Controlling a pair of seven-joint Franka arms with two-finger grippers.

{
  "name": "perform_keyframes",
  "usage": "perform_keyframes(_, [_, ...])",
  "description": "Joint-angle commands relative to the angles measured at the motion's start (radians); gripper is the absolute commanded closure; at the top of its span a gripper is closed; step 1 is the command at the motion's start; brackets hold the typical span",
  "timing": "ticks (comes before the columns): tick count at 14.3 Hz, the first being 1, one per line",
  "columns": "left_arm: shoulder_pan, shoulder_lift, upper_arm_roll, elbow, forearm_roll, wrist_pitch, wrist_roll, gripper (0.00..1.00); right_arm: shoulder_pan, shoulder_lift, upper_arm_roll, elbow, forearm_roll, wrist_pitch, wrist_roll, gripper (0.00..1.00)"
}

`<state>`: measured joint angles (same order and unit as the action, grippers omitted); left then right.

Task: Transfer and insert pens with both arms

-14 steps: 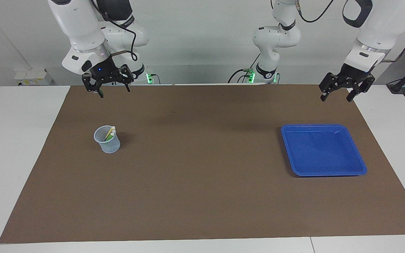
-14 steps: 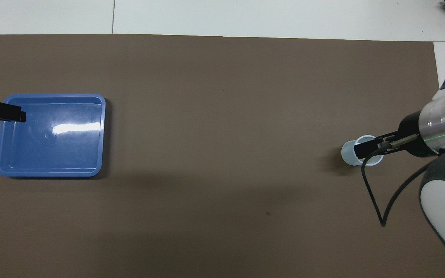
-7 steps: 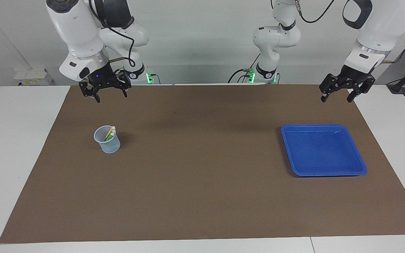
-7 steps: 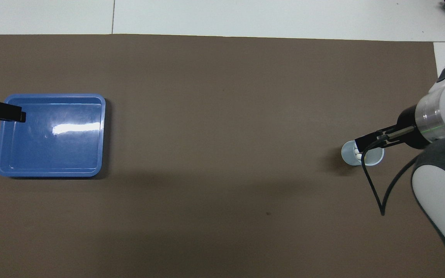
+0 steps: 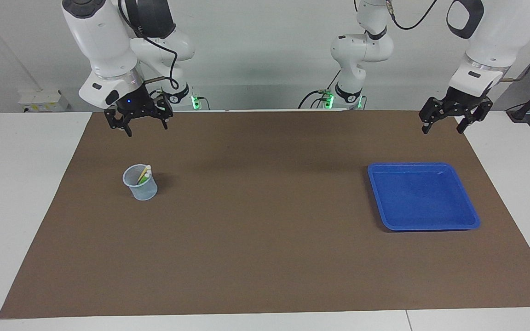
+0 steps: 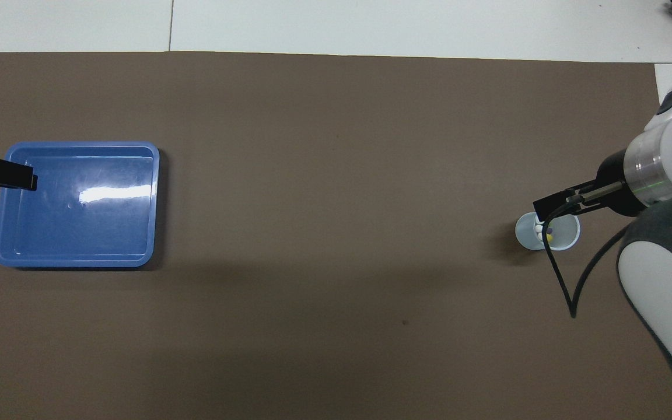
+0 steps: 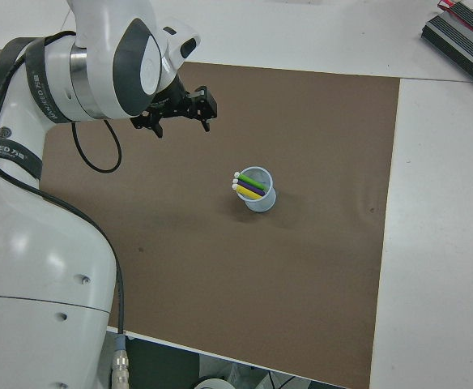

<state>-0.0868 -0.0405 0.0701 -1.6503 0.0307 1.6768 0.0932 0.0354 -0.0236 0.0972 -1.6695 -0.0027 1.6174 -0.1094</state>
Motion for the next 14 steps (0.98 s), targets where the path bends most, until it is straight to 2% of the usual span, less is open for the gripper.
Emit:
perform_keyframes(1, [-0.001, 0.008, -0.003, 0.024, 0.02, -0.04, 0.003, 0.0, -0.002, 0.013, -0.005, 0.019, -0.016, 0.007, 0.016, 0.0])
perform_keyframes(14, [0.001, 0.007, -0.004, 0.024, 0.015, -0.074, 0.006, 0.0, -0.009, 0.011, 0.006, 0.031, -0.016, -0.022, 0.114, 0.0])
